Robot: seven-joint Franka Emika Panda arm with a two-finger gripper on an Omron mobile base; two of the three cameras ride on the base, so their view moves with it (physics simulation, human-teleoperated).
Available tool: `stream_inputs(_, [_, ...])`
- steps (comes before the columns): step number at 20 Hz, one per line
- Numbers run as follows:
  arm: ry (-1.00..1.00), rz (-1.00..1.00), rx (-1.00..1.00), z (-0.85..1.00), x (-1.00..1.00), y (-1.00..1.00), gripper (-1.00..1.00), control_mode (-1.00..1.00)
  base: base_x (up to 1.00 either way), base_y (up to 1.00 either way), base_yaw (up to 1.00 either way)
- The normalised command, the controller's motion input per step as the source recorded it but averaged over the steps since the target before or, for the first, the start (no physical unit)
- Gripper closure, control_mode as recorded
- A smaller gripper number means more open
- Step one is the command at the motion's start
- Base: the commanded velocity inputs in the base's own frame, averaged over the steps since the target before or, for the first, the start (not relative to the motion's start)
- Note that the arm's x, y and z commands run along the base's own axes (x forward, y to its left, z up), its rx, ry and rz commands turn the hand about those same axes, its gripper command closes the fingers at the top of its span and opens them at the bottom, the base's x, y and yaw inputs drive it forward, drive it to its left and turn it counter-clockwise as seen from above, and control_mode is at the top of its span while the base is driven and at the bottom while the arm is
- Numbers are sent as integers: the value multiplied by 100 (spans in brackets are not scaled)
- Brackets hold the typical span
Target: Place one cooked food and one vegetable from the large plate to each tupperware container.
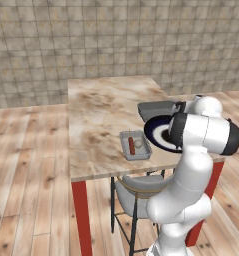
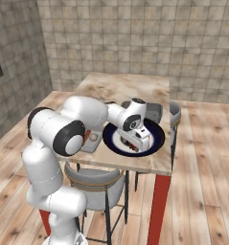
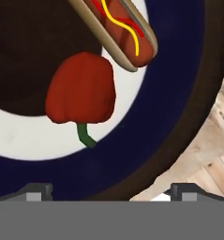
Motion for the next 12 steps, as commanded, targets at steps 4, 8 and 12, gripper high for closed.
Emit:
stream_inputs(4, [0,0,0,0,13,-1,-100,-100,0,0,0])
stream_inputs(8, [0,0,0,0,24,0,-100,-100,0,0,0])
stream_inputs(12, [0,0,0,-8,28,-9,-100,-100,0,0,0])
